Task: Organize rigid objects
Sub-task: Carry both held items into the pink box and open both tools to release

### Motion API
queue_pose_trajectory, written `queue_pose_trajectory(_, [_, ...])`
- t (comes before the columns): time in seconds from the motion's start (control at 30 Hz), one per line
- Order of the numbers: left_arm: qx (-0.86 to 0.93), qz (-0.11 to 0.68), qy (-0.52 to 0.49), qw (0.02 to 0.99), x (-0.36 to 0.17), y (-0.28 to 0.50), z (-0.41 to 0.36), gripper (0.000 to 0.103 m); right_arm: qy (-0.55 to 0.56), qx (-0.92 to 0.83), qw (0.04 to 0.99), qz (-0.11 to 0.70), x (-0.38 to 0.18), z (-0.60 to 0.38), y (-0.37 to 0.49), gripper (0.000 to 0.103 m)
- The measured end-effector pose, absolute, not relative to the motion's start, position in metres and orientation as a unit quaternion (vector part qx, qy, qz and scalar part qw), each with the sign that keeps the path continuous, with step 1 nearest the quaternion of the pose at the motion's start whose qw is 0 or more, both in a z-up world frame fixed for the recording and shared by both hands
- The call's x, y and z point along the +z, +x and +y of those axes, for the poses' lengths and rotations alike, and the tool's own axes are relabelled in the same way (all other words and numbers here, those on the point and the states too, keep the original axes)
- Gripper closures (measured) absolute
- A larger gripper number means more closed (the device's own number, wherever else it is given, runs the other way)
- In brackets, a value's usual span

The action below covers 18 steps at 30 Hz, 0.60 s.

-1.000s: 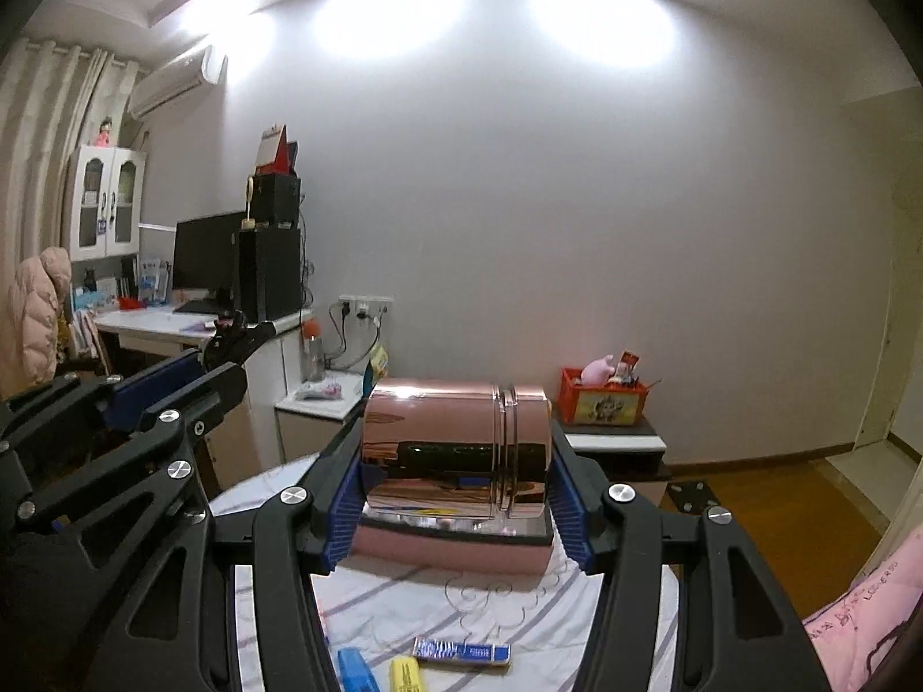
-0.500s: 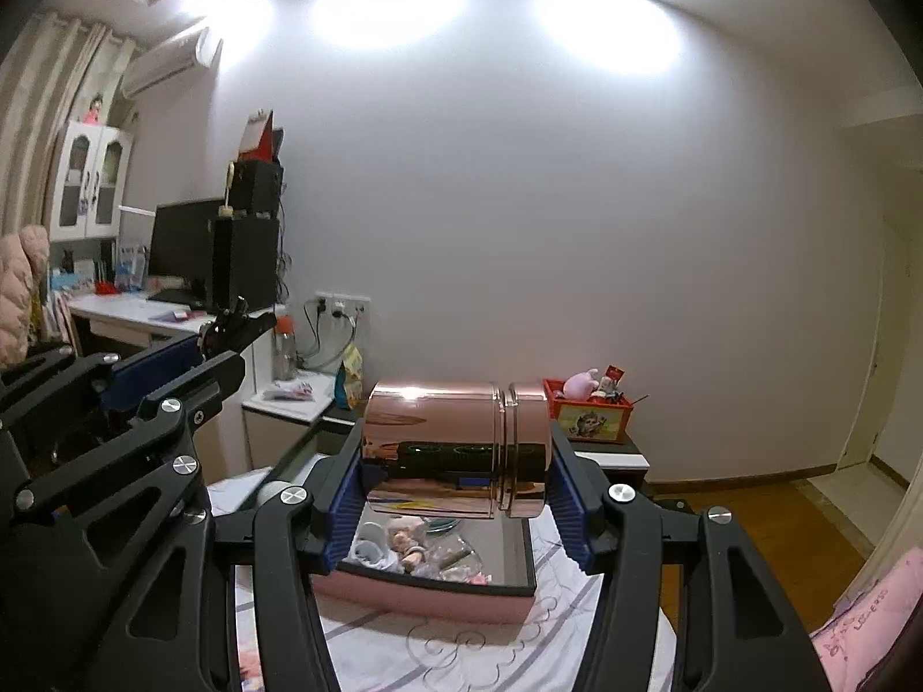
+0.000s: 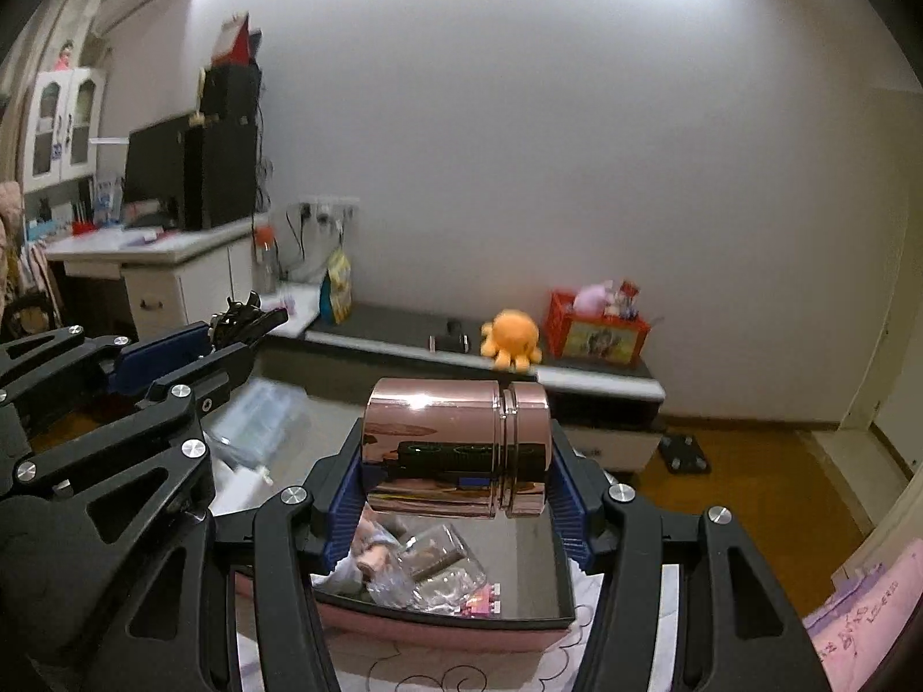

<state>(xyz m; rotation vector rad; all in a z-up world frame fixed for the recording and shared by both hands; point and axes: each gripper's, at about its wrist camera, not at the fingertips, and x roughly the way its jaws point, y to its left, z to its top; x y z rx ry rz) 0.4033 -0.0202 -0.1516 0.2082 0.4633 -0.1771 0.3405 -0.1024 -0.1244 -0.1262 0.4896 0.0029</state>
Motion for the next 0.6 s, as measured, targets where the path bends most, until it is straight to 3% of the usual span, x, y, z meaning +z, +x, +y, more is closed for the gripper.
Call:
queue_pose_trajectory(0.27, [-0.082,0.296,0.115,0.945,-0.192,0.442,-0.028,0.084,-0.071,0.009,0.949,0.308,-0.161,-0.11,0.378,0.045])
queue_pose_trajectory(0.43, [-0.076,0.297,0.115,0.945,-0.195,0.444,-0.025,0.081,-0.064,0.022,0.946,0.318,-0.169,-0.108,0.387,0.045])
queue_pose_trajectory(0.5, [-0.072,0.294,0.11,0.947,-0.192,0.441,-0.023,0.08,-0.067,0.017,0.949,0.307,-0.164,-0.109,0.385,0.041])
queue_pose_trajectory(0.53, [-0.069,0.289,0.104,0.949,-0.189,0.439,-0.02,0.073,-0.068,0.014,0.951,0.301,-0.161,-0.109,0.383,0.039])
queue_pose_trajectory(0.6, [-0.056,0.281,0.094,0.953,-0.183,0.436,-0.011,0.049,-0.068,0.006,0.954,0.291,-0.155,-0.11,0.38,0.03])
